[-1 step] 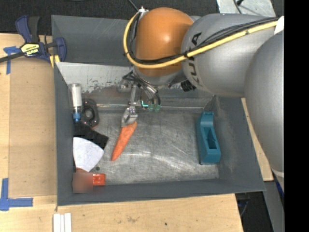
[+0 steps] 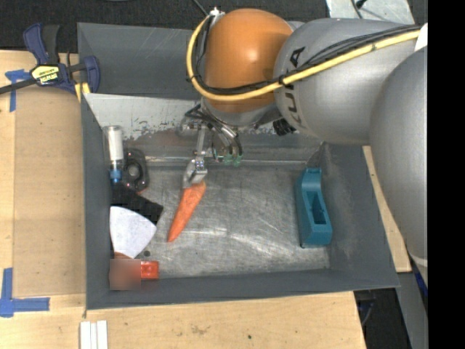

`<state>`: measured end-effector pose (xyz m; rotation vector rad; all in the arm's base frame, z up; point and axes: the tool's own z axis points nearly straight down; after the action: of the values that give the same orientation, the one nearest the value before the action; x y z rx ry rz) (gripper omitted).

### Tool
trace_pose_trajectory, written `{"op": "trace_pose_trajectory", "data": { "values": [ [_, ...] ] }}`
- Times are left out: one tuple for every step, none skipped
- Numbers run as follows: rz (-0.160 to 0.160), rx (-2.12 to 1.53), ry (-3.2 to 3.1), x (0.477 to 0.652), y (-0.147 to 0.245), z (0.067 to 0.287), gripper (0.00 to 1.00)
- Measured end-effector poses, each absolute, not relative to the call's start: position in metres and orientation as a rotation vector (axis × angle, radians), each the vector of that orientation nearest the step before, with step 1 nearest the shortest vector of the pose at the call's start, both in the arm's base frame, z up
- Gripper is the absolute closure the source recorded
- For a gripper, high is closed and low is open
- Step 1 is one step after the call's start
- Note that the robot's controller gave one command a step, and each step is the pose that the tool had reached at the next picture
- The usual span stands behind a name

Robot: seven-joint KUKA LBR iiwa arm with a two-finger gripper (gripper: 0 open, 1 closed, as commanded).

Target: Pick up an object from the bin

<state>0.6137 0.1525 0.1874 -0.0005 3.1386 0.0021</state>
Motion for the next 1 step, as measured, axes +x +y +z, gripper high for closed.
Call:
{"op": "trace_pose_trajectory", "data": {
  "values": [
    [0.003, -0.145, 3.132, 0.5776, 0.1196, 0.1662, 0.0]
  ]
}}
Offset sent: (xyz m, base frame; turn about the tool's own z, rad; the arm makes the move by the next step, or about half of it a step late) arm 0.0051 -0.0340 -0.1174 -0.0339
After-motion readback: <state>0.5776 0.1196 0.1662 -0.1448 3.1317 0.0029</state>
